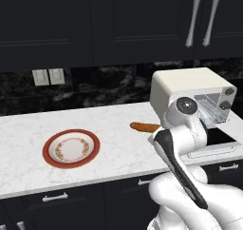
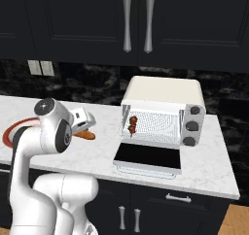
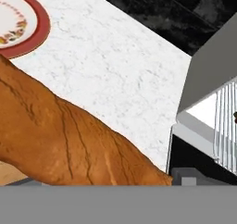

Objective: Pick up the kebab skewer and baguette bread, and place them inside the toaster oven. Close the toaster oven door and start by setting the timer.

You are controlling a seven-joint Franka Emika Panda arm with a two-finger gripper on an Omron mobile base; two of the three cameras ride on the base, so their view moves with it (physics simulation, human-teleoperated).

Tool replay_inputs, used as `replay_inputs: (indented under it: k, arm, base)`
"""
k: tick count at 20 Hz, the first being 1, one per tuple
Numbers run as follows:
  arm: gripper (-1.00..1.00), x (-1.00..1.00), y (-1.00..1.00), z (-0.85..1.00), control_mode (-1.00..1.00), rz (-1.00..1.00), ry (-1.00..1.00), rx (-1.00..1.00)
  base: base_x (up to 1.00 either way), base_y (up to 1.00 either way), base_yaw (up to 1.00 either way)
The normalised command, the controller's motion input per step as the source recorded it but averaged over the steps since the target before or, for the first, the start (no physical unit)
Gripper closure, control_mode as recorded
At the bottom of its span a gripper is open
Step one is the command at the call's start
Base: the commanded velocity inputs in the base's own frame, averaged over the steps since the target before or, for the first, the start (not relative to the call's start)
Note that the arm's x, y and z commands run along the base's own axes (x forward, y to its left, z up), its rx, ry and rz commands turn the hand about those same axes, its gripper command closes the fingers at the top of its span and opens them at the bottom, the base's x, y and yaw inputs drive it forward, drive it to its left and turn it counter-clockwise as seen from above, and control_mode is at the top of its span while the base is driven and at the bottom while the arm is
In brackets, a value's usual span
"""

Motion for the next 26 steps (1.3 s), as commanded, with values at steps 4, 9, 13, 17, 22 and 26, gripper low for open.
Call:
replay_inputs:
  k: [4, 9, 13, 17, 22, 26]
  arm:
    - [1.00, 0.00, -1.00, 0.35, -1.00, -0.21, 0.03, 0.03]
    - [1.00, 0.00, -1.00, 0.22, -1.00, -0.20, 0.04, 0.04]
    - [1.00, 0.14, -1.00, 0.10, -1.00, -0.19, 0.06, 0.02]
    - [1.00, 0.36, -1.00, 0.00, -1.00, -0.17, 0.06, 0.02]
    - [1.00, 0.38, -1.00, 0.00, -1.00, -0.10, 0.02, 0.01]
    - [1.00, 0.75, -0.89, -0.24, -1.00, -0.02, 0.08, 0.00]
  base:
    - [0.00, 0.00, 0.00]
    - [0.00, 0.00, 0.00]
    - [0.00, 0.00, 0.00]
    - [0.00, 0.00, 0.00]
    - [0.00, 0.00, 0.00]
    - [0.00, 0.00, 0.00]
